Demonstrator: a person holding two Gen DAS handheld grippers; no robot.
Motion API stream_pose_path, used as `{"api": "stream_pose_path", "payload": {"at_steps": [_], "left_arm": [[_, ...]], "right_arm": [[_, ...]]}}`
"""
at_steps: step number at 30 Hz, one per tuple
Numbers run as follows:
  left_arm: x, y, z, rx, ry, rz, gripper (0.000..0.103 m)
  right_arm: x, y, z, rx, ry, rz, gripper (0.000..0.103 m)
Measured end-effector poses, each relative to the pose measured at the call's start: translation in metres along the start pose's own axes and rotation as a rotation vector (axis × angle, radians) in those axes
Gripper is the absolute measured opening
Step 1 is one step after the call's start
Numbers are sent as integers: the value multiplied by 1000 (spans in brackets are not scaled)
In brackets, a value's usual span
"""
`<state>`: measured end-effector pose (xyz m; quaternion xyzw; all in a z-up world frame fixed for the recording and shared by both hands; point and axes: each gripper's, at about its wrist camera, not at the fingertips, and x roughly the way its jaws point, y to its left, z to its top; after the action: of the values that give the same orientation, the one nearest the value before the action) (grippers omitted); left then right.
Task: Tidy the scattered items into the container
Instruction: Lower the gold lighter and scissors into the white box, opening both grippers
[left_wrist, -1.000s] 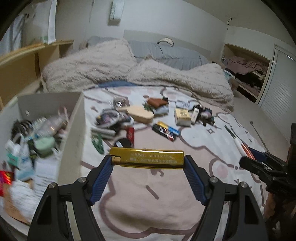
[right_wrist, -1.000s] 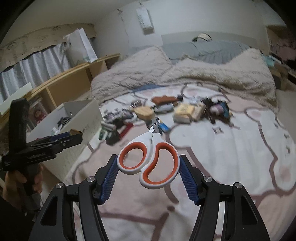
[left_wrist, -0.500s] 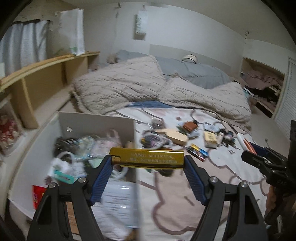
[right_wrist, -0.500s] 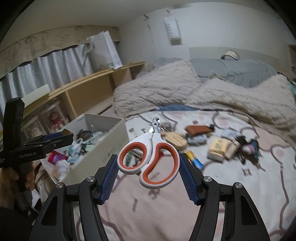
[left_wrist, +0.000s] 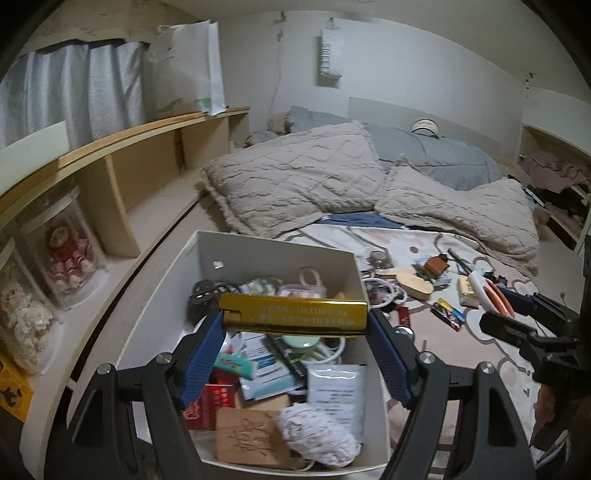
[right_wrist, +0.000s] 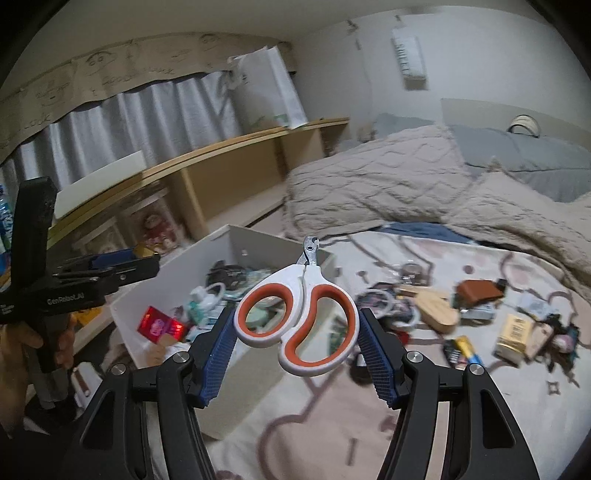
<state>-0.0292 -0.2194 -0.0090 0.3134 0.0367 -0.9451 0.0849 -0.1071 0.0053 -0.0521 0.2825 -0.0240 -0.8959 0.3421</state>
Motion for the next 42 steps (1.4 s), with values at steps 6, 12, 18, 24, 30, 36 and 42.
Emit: {"api": "stream_pose_path", "payload": {"at_steps": [6,12,18,24,30,36,42], "left_arm": [[14,15,-10,-45,28,53,77],[35,32,-30,-109,89,72,77],[45,50,-46,-130,144,111,77],[52,74,-58,-154,185,166,77],[54,78,-64,-151,207,191,77],[56,78,-63,-151,205,226,78],[49,84,-59,-178,158,232,85]], "right_arm": [[16,24,2,-9,24,63,66],[29,38,-4,-25,57,96,66],[49,51,-4,-27,82,120,66],[76,63,0,-20,121,143,66],[98,73,0,-60,157,138,66],[114,75,-3,-71,183,129,66],[124,79,-3,-92,189,120,66]]}}
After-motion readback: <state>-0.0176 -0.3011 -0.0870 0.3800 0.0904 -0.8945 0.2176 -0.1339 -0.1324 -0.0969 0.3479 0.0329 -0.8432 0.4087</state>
